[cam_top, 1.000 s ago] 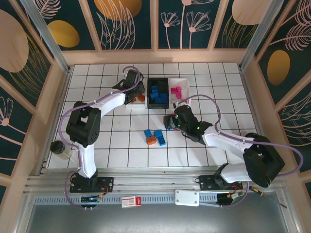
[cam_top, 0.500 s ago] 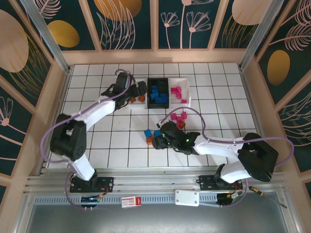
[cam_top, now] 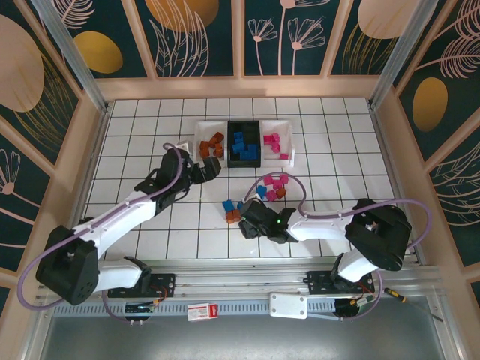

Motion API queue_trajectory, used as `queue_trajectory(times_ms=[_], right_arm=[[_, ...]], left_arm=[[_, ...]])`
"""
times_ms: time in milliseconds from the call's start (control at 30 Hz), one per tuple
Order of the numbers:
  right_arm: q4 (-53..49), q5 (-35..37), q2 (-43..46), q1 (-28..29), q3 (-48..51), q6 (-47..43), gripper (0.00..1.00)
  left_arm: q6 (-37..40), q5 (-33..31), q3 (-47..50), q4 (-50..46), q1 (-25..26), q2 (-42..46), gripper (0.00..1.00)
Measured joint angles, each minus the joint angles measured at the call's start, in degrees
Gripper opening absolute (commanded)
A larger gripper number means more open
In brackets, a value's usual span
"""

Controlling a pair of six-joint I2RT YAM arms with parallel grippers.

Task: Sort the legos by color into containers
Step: Pick up the lego from the bottom-center of the table.

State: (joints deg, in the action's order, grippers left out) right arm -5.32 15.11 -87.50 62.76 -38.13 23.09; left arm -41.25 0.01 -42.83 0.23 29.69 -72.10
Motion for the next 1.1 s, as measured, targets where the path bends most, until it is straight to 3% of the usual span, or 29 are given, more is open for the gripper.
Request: queue_trajectory(times_ms=[267, 567, 933, 1100], right_arm=[[3.02, -0.39, -2.4, -1.95, -0.17, -0.5, 0.48], [4.31, -2.16, -2.08, -3.28, -0.02, -1.77, 0.22], [-2.08, -5.7, 14.56, -4.55, 4.37, -1.55, 0.17], [-3.08, -8.76, 16.31, -10.05, -1.68, -3.32, 0.17]], left_arm=[[-0.46, -0.02, 2.32, -0.04, 0.0, 3.82, 0.99], [-0.68, -0.04, 4.57, -0.09, 0.0, 3.91, 0.99], [-0.66, -0.07, 5.64, -0.44, 0.0, 3.91, 0.99], [-0.66, -0.07, 6.27, -0.46, 0.0, 3.91, 0.99]])
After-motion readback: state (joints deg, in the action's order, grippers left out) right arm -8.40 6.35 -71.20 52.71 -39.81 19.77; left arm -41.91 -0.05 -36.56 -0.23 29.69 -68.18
